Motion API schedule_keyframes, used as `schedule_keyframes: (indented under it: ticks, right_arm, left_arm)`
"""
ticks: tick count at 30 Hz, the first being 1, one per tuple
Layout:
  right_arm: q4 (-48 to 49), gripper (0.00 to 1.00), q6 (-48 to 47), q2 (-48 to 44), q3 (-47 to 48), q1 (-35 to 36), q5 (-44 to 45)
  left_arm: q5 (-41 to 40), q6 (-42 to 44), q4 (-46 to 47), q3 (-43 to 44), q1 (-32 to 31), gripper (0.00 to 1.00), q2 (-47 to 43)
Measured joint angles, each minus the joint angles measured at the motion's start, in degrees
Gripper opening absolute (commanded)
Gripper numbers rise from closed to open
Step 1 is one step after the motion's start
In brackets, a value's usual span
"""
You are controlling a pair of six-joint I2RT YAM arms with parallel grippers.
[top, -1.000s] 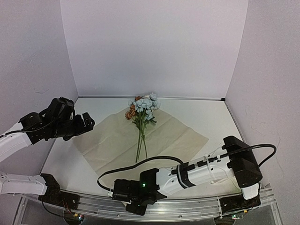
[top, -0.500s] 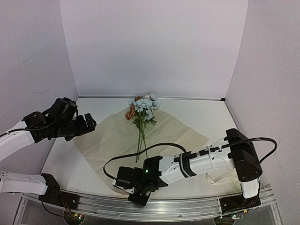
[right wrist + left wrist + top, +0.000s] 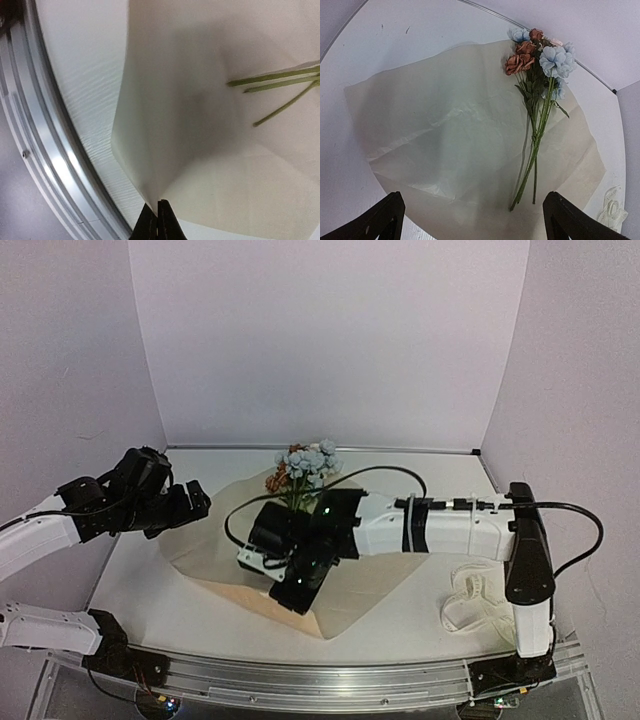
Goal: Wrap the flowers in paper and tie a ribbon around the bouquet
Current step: Pick up the bottom corner of the flattened wrapping paper from the center of the board, then fold the bottom corner of the flattened wrapping paper at the center of the board.
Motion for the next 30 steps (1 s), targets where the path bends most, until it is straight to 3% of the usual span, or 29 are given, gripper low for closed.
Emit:
schedule_keyframes:
  ticks: [7, 13, 25, 28, 29, 30]
  right_arm:
    - [-3.9, 0.00, -5.9, 7.6, 15.1, -10.8, -0.2]
    - [-4.4, 0.00, -9.0, 19.1, 24.4, -16.7, 0.8]
    - [10.1, 0.01, -16.0, 26.3, 25.3, -18.1, 9.6]
    - [13.7, 0.07, -17.4, 26.4, 25.3, -18.1, 11.9]
    - [14.9, 0.14, -17.7, 26.4, 25.3, -18.1, 12.5]
    - [16.1, 0.27, -18.2, 26.4, 25.4, -18.1, 13.1]
  left_arm:
    - [1.2, 1.4, 3.6, -0.6, 0.0, 0.97, 4.3]
    - [4.5, 3.8, 9.1, -1.7, 0.0, 0.87, 10.8]
    - [15.2, 7.9, 19.2, -2.3, 0.0, 0.70, 25.4]
    - [16.2, 8.4, 21.1, -2.3, 0.0, 0.65, 29.2]
    - [16.4, 8.4, 21.6, -2.3, 0.0, 0.63, 30.3]
    - [16.4, 8.3, 21.9, -2.3, 0.0, 0.62, 31.4]
